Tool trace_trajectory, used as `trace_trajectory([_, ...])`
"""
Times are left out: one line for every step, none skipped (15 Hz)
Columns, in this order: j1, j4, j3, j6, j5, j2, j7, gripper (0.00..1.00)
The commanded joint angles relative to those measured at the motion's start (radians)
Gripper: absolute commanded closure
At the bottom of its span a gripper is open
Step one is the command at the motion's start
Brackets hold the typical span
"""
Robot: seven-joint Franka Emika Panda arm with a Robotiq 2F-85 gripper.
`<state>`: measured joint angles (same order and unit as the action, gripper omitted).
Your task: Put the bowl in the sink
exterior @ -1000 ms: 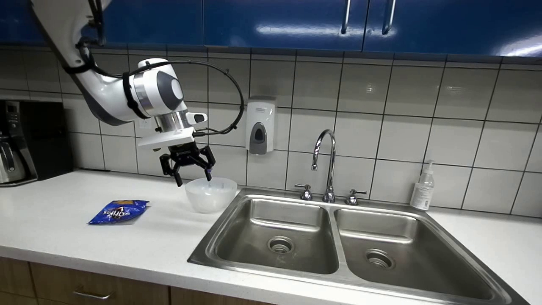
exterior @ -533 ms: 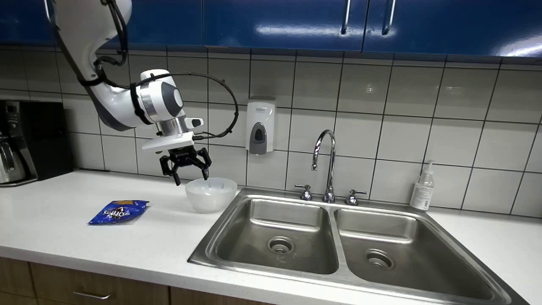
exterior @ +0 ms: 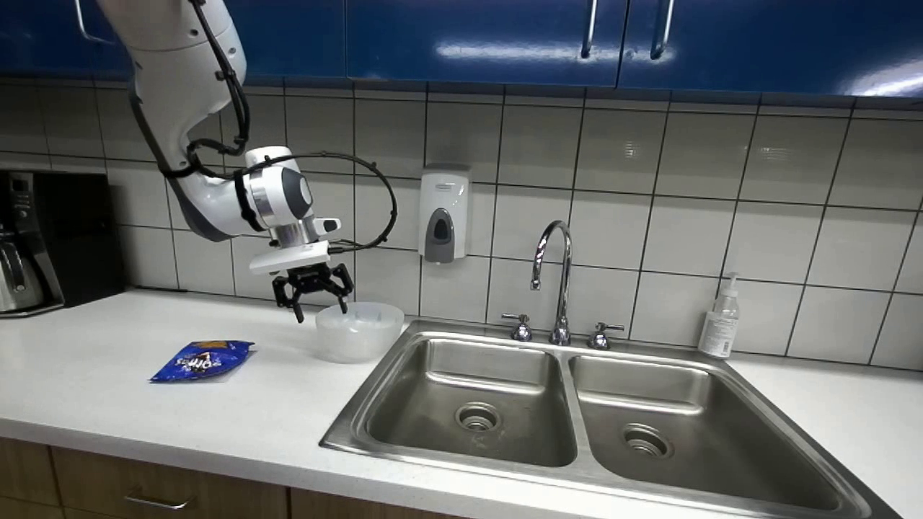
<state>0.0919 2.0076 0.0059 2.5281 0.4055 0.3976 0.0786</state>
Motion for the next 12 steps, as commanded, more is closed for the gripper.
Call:
trace_trajectory([0.014, -0.131, 0.005, -0.030, -0.039, 0.101, -0.064, 0.00])
trace_trajectory([0.016, -0.153, 0.006, -0.032, -0.048, 0.121, -0.076, 0.00])
trace_trajectory([0.018, -0.178, 0.006, -0.035, -0.057, 0.142, -0.085, 0.00])
trace_trajectory([0.020, -0.201, 0.007, -0.039, -0.067, 0.162, -0.094, 0.00])
trace_trajectory([0.019, -0.218, 0.009, -0.042, -0.077, 0.176, -0.106, 0.00])
trace_trajectory([0.019, -0.232, 0.010, -0.046, -0.087, 0.187, -0.116, 0.00])
trace_trajectory([0.018, -0.244, 0.012, -0.052, -0.098, 0.197, -0.126, 0.00])
trace_trajectory([0.018, -0.251, 0.012, -0.056, -0.105, 0.203, -0.134, 0.00])
trace_trajectory([0.018, -0.255, 0.013, -0.064, -0.111, 0.208, -0.142, 0.00])
trace_trajectory([0.019, -0.257, 0.013, -0.070, -0.115, 0.211, -0.148, 0.00])
trace_trajectory([0.021, -0.258, 0.012, -0.076, -0.117, 0.214, -0.150, 0.00])
trace_trajectory([0.023, -0.261, 0.010, -0.081, -0.116, 0.216, -0.149, 0.00])
